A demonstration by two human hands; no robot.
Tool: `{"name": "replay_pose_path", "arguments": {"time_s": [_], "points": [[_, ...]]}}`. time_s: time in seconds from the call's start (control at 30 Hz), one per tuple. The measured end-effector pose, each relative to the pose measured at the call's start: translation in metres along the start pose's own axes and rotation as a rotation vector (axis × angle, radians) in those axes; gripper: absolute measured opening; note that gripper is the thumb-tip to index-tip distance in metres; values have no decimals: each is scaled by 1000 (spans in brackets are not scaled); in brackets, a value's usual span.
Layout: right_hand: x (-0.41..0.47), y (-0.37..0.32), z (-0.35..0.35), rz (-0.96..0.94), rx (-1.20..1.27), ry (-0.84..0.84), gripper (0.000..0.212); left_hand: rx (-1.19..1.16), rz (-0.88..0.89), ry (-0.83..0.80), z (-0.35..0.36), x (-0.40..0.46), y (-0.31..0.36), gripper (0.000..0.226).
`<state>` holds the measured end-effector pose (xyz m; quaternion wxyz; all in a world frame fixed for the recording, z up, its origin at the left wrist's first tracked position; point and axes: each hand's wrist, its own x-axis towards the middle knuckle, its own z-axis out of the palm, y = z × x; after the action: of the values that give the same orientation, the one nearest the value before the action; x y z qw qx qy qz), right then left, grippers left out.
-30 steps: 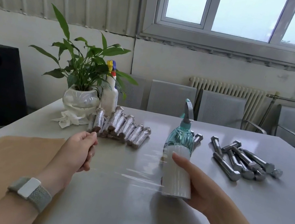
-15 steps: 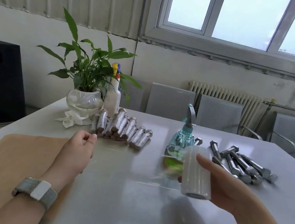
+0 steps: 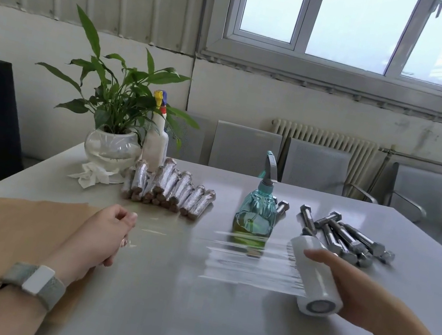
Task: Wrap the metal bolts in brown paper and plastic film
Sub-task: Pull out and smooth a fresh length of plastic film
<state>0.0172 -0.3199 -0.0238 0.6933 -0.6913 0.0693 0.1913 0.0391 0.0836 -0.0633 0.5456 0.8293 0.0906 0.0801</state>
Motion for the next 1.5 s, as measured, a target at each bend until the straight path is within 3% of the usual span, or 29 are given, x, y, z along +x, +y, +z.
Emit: {"name": "replay_pose_path", "arguments": {"time_s": [0.13,0.27,0.43,0.53,0.6,0.7,0.8,1.4,1.5], "points": [[-7,-1,-7,-43,-57,25,67,259,50,66,5,-6,1,23],[-15,-1,-7,-51,-167,155,77,488,112,25,11,-17,3,24],[-4,-2,-9,-65,-308,465,37,1020,244,164,18,-31,4,22],[2,-5,-15,-69,-552,478,31,1218,296,168,21,-35,3,19],[4,-6,-19,-29,-814,474,41,1286,319,174,25,-38,2,16],[7,-7,-23,24,-1093,527,60,1245,409,198,29,-43,1,14],[10,-8,-23,40,-1203,536,64,1247,380,229,28,-45,-1,21],[14,-8,-19,100,-1404,552,78,873,317,154,23,-39,9,8],[11,-9,-16,96,-1457,559,81,815,332,120,23,-40,12,15]]}}
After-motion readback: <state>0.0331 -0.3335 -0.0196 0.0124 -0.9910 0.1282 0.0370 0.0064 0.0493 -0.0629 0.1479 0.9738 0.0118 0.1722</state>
